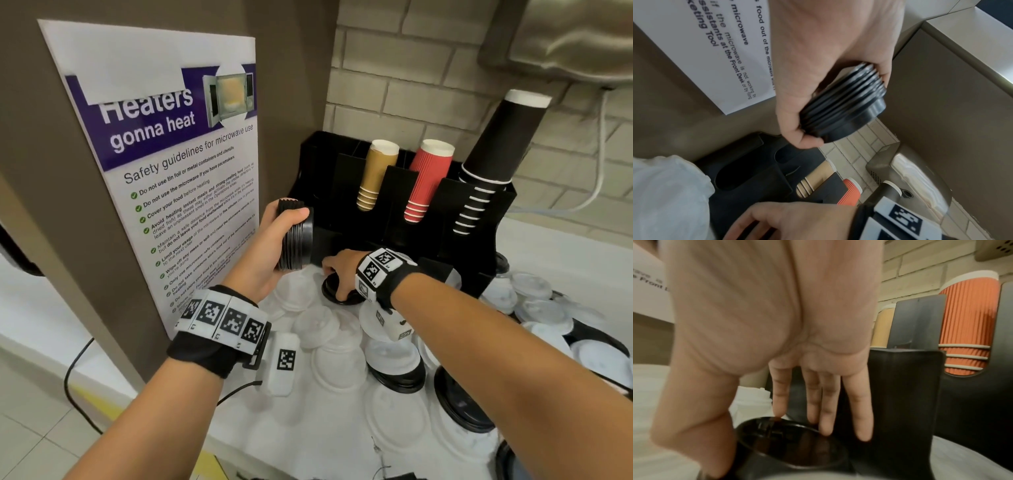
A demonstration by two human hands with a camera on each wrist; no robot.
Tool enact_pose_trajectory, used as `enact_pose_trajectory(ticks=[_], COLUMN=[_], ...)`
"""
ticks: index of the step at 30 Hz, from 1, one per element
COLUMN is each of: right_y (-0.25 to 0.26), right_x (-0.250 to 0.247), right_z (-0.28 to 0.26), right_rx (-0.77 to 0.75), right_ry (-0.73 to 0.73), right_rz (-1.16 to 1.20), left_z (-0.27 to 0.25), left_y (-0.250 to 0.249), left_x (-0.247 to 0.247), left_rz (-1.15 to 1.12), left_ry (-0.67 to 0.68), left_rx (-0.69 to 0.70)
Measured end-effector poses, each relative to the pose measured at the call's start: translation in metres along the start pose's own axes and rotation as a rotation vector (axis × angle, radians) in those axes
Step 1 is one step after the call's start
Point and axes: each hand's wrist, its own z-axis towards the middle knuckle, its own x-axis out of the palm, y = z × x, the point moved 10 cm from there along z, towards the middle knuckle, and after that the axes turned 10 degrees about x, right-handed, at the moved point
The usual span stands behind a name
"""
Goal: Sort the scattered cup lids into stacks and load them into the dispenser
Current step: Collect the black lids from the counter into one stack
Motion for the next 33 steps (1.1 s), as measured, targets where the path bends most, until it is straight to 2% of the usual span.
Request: enact_pose_trajectory(ticks=[7,11,13,16,18,20,23,28,33], right_y=[0.005,-0.007,-0.018,-0.028,-0.033,-0.032,-0.026,-0.038,-0.05], right_x=[0.009,-0.017,-0.038,-0.062,-0.076,-0.081,-0.078,-0.068,-0.059], right_z=[0.0,-0.014,-0.03,-0.065,-0.09,-0.11,-0.132,-0.148,-0.153], right_rx=[-0.01,-0.024,-0.055,-0.189,-0.31,-0.425,-0.508,-0.498,-0.475], right_ry=[0.044,-0.124,-0.171,-0.132,-0.162,-0.183,-0.206,-0.343,-0.402], right_rz=[0.031,0.268,0.536,1.213,1.438,1.48,1.416,1.313,1.327], left_z=[-0.003,-0.003,-0.003,-0.005,-0.007,-0.01,-0.014,-0.02,-0.024], left_y=[0.005,0.004,0.002,0.003,0.006,0.01,0.016,0.026,0.027], left_x=[0.008,0.001,0.001,0.006,0.012,0.021,0.038,0.057,0.072], left_rz=[-0.02,-0.029,-0.017,-0.001,0.003,-0.002,-0.059,-0.17,-0.109], left_ry=[0.017,-0.017,-0.021,-0.009,0.009,0.037,0.075,0.078,0.112], left_rx=[-0.01,0.011,0.024,0.026,0.019,0.007,-0.017,-0.064,-0.042])
